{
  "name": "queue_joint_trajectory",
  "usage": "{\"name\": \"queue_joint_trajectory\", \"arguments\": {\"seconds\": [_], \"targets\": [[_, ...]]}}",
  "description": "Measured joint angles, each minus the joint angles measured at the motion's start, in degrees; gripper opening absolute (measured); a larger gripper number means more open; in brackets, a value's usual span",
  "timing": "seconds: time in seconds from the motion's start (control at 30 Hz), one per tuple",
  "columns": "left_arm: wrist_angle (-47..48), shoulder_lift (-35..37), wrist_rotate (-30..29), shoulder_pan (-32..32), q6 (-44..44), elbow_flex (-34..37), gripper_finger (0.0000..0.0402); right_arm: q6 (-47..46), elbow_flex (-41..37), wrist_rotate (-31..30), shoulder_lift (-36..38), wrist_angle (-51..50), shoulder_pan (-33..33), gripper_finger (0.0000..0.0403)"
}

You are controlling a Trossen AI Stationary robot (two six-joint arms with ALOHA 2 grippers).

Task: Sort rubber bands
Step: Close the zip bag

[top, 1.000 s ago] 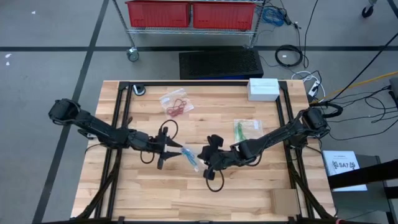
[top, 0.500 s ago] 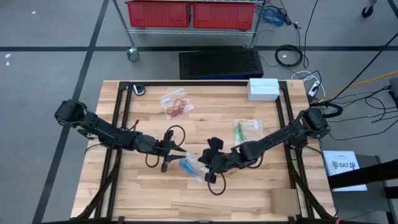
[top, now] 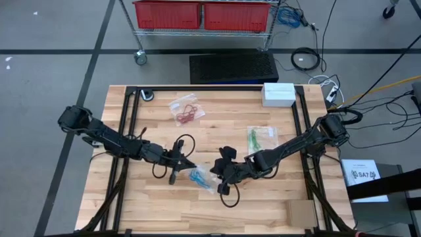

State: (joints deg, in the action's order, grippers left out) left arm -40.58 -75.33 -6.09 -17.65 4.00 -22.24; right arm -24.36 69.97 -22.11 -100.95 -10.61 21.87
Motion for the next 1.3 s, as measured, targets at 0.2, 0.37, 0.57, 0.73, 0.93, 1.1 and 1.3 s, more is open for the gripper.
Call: {"name": "queue_joint_trajectory", "arguments": {"seconds": [0.2,0.37,0.57,0.73,0.93,1.1,1.3], "targets": [[0.11,0.0,-0.13,0.0,-0.23,0.0,0.0004,-2.01,0.0,0.02,0.24,-0.01,0.0,0.0006],[0.52,0.02,-0.41,0.0,-0.54,0.0,0.0003,-4.0,0.04,-0.15,1.83,3.17,-0.15,0.0059],[0.53,0.02,-1.72,0.0,-1.43,0.0,0.0002,1.06,0.04,0.98,1.9,9.34,-1.41,0.0141],[0.51,0.02,-1.86,0.0,-1.43,0.0,0.0001,3.21,0.04,1.47,1.9,10.97,-3.2,0.0161],[0.35,0.02,-1.88,0.0,-1.43,0.0,0.0001,4.72,0.04,3.04,0.19,12.28,-4.38,0.0153],[0.31,0.02,-1.88,0.0,-1.43,0.0,0.0,5.22,0.09,3.03,-0.8,12.7,-4.42,0.0148],[0.28,0.02,-1.88,0.0,-1.43,0.0,0.0,7.89,4.49,2.83,-3.51,10.66,-4.59,0.0138]]}}
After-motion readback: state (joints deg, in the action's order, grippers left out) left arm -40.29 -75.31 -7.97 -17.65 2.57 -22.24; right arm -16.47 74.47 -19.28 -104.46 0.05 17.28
